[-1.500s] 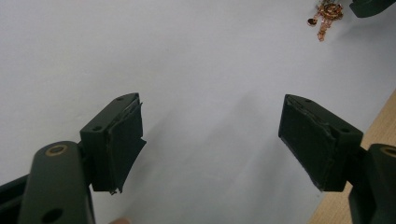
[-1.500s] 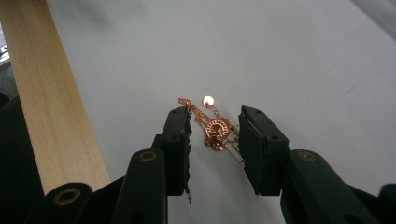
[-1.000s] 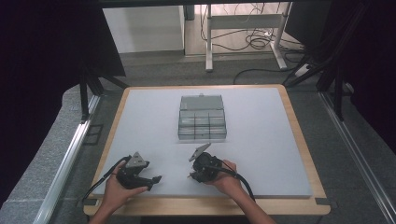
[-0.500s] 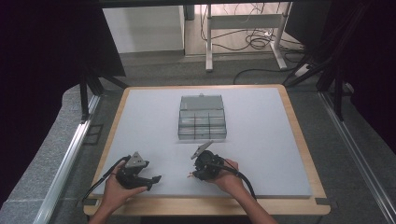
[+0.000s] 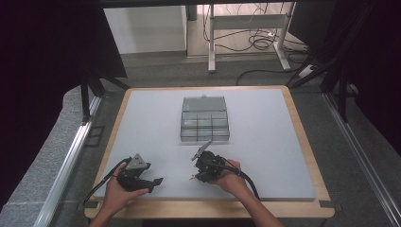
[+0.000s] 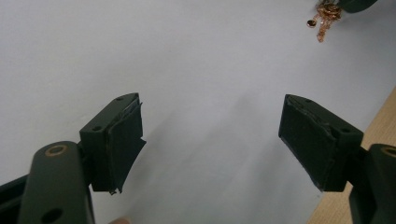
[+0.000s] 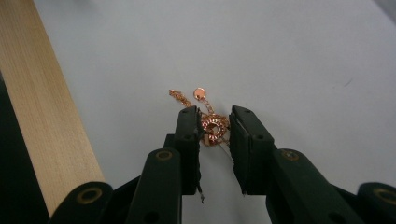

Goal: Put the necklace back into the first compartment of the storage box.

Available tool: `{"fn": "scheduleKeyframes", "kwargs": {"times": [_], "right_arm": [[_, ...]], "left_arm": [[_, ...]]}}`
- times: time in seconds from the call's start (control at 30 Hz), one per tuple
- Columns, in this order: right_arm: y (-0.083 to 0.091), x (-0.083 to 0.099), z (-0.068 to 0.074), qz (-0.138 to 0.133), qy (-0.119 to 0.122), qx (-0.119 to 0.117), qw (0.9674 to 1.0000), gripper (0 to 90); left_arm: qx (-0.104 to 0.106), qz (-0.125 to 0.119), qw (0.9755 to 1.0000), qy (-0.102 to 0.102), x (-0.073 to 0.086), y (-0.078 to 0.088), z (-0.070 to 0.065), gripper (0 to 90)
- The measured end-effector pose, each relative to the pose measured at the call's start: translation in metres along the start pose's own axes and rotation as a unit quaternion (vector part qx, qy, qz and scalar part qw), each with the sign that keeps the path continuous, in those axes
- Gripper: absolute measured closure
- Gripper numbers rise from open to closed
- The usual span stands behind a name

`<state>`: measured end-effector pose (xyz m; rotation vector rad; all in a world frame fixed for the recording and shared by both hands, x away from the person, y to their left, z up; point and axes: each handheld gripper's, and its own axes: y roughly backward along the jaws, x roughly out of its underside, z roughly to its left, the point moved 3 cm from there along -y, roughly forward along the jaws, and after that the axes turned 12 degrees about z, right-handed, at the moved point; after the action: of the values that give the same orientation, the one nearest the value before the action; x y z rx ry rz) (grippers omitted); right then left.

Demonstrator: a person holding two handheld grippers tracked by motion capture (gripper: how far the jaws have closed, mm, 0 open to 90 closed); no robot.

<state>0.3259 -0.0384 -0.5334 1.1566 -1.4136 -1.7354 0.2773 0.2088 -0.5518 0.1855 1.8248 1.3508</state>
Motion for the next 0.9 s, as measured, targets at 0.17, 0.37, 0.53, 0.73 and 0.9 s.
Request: {"fn": "scheduleKeyframes", "kwargs": {"times": [0.17, 0.37, 0.53, 0.73, 0.9], "right_arm": [[-0.0020, -0.0029, 0.0017, 0.011, 0.006, 0.009, 0.9999, 71.8], [-0.0022, -0.0031, 0.0028, 0.024, 0.007, 0.028, 0.9993, 79.7], [-0.0020, -0.0030, 0.0020, 0.024, 0.004, 0.027, 0.9993, 82.1], [-0.0009, -0.0021, 0.0009, 0.020, 0.001, 0.025, 0.9995, 84.1], [0.0009, -0.0014, -0.0017, 0.012, -0.005, 0.015, 0.9998, 84.5]], "left_arm": [[-0.002, 0.000, 1.0000, 0.000, 0.0003, 0.0004, 0.0004, 22.1], [0.009, -0.006, 0.9998, 0.017, 0.0028, 0.0004, 0.0057, 22.2], [0.009, -0.006, 0.9998, 0.019, 0.0032, 0.0006, 0.0062, 22.2], [0.009, -0.006, 0.9998, 0.018, 0.0031, 0.0006, 0.0063, 22.2], [0.009, -0.006, 0.9998, 0.019, 0.0034, 0.0008, 0.0067, 22.2]]}}
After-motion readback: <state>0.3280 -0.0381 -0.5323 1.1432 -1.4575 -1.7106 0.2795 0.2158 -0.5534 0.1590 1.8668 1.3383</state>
